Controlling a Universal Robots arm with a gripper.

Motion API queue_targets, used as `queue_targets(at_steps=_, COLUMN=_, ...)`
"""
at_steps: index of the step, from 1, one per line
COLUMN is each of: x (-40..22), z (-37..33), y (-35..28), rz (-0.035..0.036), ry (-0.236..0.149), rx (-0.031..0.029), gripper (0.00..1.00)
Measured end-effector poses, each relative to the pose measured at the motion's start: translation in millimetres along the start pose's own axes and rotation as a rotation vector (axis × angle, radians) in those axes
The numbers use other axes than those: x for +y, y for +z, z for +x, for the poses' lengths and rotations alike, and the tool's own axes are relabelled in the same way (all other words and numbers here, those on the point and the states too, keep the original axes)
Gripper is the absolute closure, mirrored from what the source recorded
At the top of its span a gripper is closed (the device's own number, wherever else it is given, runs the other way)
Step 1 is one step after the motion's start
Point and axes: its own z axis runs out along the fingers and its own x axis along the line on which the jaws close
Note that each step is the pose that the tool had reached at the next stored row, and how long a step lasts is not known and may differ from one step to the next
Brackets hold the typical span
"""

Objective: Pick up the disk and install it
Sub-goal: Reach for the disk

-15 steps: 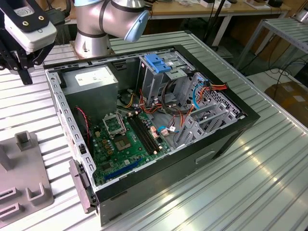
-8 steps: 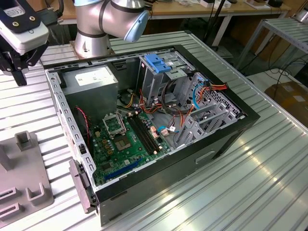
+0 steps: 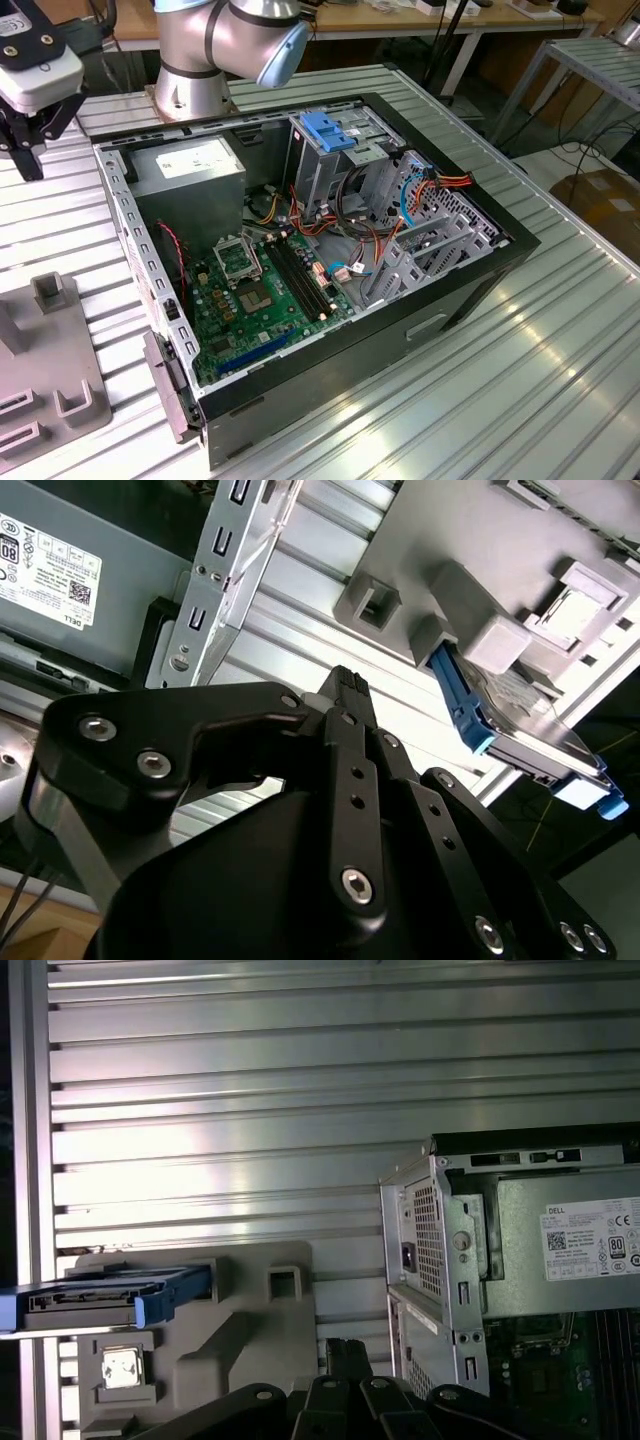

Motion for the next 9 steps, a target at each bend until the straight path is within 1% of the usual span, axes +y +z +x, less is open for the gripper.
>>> queue_targets(at_steps=9, x=-0.9, z=12.2, y=-0.3, rz=0.0, ry=0.0, rx=0.0, gripper=0.9)
